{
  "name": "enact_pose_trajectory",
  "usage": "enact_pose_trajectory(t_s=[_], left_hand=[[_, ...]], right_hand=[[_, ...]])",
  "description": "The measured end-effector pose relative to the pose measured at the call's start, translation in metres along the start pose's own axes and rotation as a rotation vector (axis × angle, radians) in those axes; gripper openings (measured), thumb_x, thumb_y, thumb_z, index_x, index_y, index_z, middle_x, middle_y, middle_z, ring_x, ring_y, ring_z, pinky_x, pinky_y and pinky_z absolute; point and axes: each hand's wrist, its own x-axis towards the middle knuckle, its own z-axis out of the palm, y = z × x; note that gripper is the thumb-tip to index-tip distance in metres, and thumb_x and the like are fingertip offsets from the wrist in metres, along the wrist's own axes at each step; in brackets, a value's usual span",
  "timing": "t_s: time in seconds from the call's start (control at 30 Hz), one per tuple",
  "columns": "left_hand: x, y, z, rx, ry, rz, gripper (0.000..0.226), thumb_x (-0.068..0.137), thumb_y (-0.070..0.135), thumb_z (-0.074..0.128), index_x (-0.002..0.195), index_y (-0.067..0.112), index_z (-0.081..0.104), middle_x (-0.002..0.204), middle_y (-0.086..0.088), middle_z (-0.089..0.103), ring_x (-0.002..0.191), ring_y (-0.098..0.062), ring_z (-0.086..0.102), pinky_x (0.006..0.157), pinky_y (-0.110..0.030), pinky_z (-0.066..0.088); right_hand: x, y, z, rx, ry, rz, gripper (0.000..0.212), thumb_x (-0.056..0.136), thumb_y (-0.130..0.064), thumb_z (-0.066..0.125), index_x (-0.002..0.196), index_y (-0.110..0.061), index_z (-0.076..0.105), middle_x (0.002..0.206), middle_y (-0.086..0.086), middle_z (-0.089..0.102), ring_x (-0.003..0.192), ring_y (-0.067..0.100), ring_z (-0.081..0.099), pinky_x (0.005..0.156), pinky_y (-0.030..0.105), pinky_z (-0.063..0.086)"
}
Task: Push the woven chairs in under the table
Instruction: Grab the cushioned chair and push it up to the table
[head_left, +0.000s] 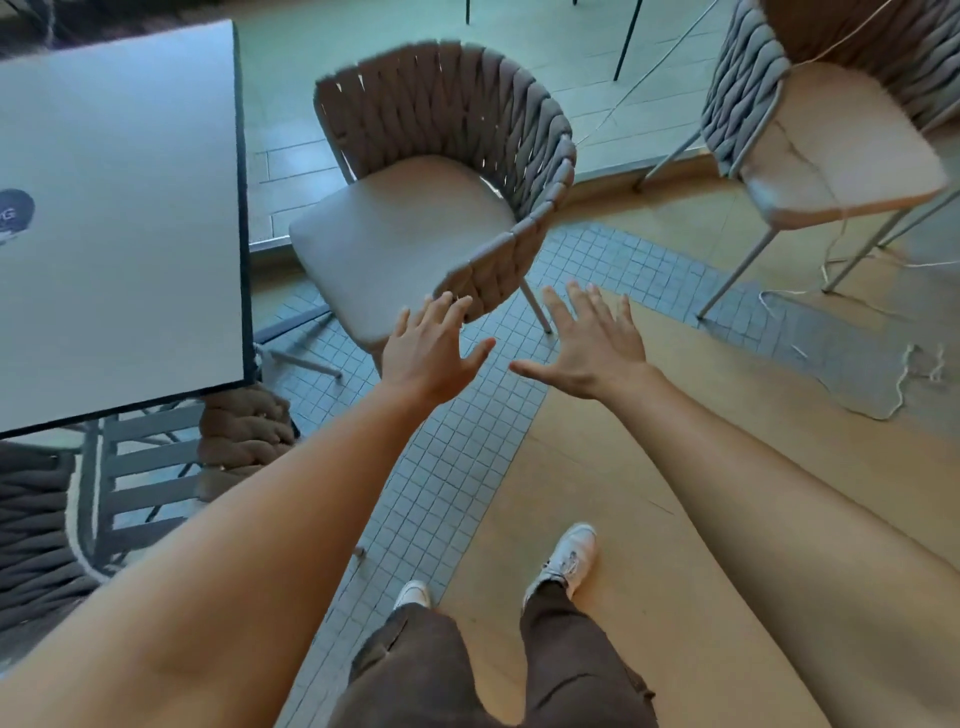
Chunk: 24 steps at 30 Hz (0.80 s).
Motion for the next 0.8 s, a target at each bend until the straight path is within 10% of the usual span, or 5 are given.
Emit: enact_pose_trajectory(t_s=[0.8], left_hand=[[0.204,0.06,0.018,-0.1,-0.019,-0.25,0.077,0.092,0.065,0.048,0.155,0.024,0.032,0.162,-0.007,0.033,0.15,-0.026,0.028,0.124,-0.049,0.018]], right_hand=[[0.227,0.117,-0.062,-0.173,-0.074,-0.314,0.118,0.077,-0.086,0.052,0.161,-0.028,-0.008,0.17,0.011,-0.002,0.155,0.032,0.003,0.122,0.059,0.003]])
